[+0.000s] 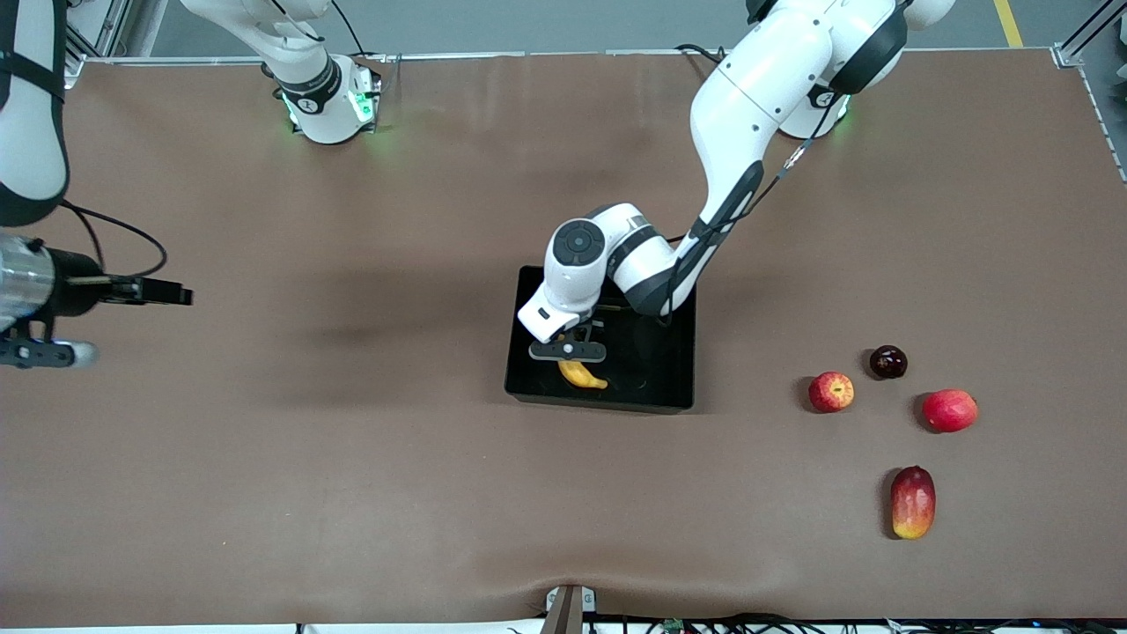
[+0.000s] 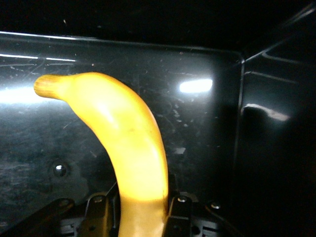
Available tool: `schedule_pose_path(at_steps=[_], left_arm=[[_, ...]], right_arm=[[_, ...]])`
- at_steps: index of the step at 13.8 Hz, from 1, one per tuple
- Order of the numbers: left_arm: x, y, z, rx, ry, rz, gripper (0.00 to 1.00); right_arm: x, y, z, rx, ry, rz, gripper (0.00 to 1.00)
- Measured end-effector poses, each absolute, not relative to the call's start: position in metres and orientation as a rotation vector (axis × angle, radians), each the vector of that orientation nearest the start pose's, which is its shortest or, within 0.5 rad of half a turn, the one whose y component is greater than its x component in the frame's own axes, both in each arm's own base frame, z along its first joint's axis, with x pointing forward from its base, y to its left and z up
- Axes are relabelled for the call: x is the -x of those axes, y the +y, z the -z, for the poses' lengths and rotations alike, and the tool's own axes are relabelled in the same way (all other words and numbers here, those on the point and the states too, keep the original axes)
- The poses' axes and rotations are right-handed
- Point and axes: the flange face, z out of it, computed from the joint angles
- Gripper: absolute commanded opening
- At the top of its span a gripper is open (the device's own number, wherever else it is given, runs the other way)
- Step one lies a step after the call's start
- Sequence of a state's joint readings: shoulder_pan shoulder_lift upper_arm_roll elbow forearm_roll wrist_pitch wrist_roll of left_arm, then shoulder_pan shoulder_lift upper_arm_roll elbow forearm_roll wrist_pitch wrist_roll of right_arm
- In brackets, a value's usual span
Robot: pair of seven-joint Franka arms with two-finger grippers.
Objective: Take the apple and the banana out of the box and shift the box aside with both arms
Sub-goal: 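Lift the banana with the left gripper while the right gripper approaches the tray, then lower the banana beside the mango while the right gripper grips the tray rim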
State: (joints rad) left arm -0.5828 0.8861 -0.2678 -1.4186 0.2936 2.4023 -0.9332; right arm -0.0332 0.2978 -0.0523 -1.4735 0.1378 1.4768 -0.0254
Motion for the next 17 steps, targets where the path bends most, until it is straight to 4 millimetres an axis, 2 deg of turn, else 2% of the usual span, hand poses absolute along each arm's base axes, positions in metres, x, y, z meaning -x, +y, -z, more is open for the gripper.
schedule_pose_path(at_steps=[2, 4, 6, 8, 9, 11, 13, 15, 17], left_arm=[[-0.530, -0.522, -0.218, 3.234, -0.011, 0.188, 0.00], [-0.547, -0.512, -0.267, 3.232, -0.051, 0.253, 0.00], [-0.555, -0.499, -0.321, 3.215, -0.082, 0.297, 0.00], [-0.563, -0.479, -0.367, 3.190, -0.088, 0.331, 0.00], [-0.575, -0.459, -0.384, 3.175, -0.067, 0.339, 0.00], [-0.609, -0.406, -0.400, 3.161, -0.018, 0.335, 0.00], [-0.642, -0.346, -0.398, 3.140, 0.039, 0.314, 0.00], [-0.666, -0.292, -0.392, 3.114, 0.131, 0.284, 0.00], [-0.680, -0.249, -0.382, 3.087, 0.256, 0.247, 0.00]], right_arm=[[-0.618, -0.014, -0.477, 2.953, 0.085, -0.461, 1.00], [-0.618, 0.005, -0.475, 2.914, 0.123, -0.472, 1.00], [-0.619, 0.028, -0.476, 2.870, 0.187, -0.478, 1.00], [-0.623, 0.068, -0.471, 2.873, 0.218, -0.459, 1.00], [-0.625, 0.097, -0.465, 2.885, 0.234, -0.441, 1.00], [-0.625, 0.165, -0.444, 2.910, 0.271, -0.407, 1.00], [-0.620, 0.230, -0.416, 2.931, 0.275, -0.373, 1.00], [-0.617, 0.276, -0.389, 2.942, 0.236, -0.319, 1.00], [-0.617, 0.310, -0.362, 2.941, 0.217, -0.239, 1.00]])
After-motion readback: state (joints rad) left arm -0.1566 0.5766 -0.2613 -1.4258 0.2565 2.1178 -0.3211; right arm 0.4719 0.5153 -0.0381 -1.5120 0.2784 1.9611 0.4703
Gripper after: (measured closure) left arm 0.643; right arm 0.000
